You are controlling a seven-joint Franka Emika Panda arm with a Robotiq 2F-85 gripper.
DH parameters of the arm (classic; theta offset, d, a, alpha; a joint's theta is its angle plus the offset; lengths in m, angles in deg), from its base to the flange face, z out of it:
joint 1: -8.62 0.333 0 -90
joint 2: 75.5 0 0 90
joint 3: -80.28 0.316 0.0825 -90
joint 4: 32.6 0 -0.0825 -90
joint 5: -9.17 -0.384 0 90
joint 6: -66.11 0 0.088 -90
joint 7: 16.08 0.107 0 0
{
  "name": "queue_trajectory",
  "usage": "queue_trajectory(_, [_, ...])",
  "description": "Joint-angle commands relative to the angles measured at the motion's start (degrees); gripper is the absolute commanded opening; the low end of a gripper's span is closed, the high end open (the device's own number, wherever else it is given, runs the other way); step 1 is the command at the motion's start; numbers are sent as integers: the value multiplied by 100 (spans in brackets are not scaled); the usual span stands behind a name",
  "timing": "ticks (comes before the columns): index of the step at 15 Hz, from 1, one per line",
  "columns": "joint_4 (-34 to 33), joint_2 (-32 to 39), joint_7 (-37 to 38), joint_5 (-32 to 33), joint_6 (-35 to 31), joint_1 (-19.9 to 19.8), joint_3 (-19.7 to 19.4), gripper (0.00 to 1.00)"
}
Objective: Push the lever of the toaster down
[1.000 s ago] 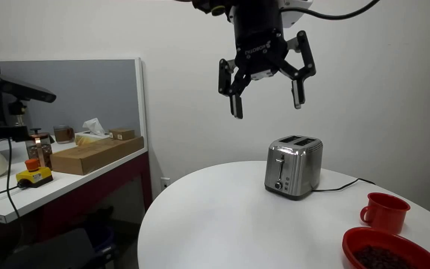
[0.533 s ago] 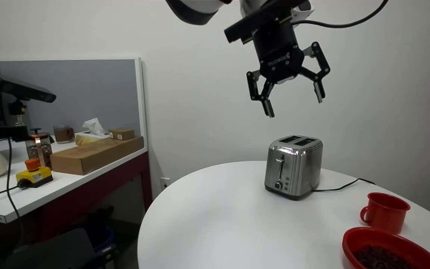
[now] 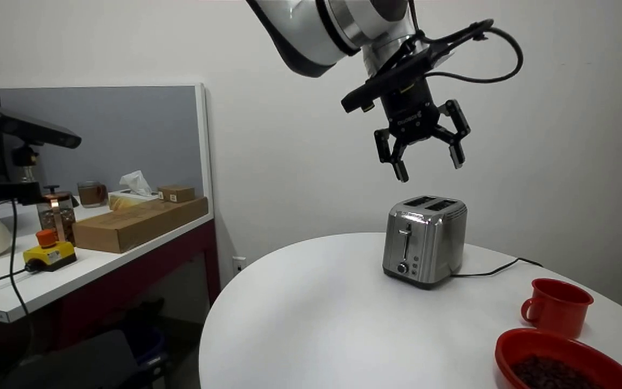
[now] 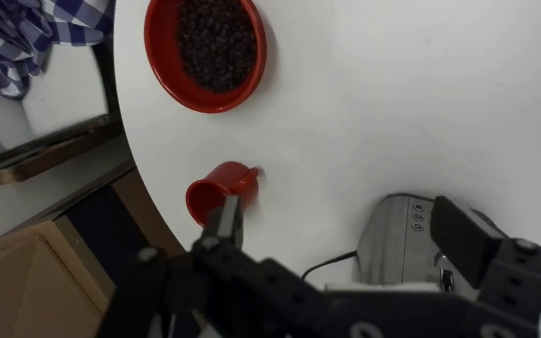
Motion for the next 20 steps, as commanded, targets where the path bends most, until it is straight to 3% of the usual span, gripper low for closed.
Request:
queue_trajectory(1, [-585, 633, 406, -22, 8, 214, -20, 100])
queue_trajectory(3, [-791, 904, 529, 0, -38, 328, -38, 97])
queue_trajectory(5, [-989, 1168, 546, -18, -78, 423, -52, 72])
queue_trajectory(6, [-1086, 1296, 499, -61, -85, 458, -51, 71])
queue_trajectory(15, [-1797, 2256, 232, -551, -494, 546, -13, 3])
queue_trajectory(20, [-2053, 2625, -293, -1178, -842, 485, 109, 1])
